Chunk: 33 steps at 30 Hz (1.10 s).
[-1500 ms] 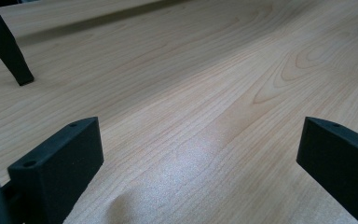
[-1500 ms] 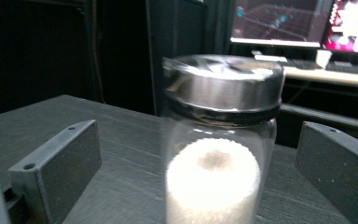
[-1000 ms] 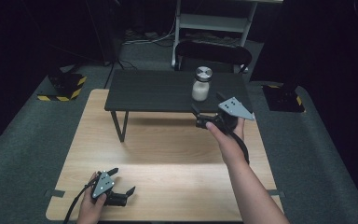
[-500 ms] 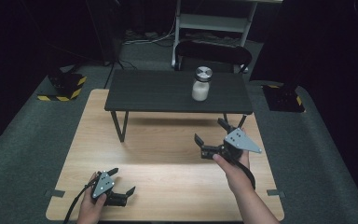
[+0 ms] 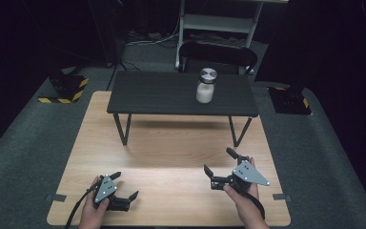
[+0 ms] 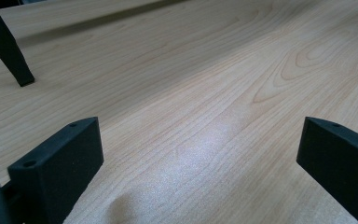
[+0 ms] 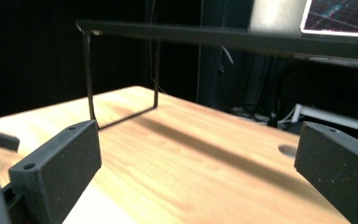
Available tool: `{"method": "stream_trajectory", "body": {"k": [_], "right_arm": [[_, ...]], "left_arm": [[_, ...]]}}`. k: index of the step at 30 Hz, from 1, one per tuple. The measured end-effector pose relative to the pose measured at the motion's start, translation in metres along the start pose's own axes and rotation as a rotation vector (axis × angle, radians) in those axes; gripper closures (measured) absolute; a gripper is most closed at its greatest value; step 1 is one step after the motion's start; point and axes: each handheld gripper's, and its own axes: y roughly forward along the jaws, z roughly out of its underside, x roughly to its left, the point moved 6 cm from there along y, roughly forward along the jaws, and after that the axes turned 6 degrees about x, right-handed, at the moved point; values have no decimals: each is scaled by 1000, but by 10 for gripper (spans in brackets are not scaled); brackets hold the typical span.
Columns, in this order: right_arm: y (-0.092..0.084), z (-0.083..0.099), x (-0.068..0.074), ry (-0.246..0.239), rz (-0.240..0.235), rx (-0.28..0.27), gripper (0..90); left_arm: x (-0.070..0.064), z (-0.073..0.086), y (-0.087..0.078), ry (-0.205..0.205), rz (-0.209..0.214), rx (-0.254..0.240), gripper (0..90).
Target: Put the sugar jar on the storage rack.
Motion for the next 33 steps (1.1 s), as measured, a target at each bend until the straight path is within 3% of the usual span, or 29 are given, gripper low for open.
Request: {"method": "stream_trajectory", "body": {"k": [8, 16, 21, 26, 33], "right_arm": [[-13, 38, -1, 24, 36, 46, 3], [-18, 62, -2, 32, 62, 99, 3], [-21, 70, -3, 39, 85, 123, 3], [-23, 75, -3, 12, 113, 168, 3], [-24, 80, -10, 53, 113, 212, 3]], "left_arm": [[0, 0, 0, 3, 2, 0, 4], [0, 0, 0, 3, 0, -1, 5], [-1, 0, 0, 3, -1, -2, 4], [0, 0, 0, 0, 1, -1, 5], [0, 0, 0, -1, 5, 1, 5]]}}
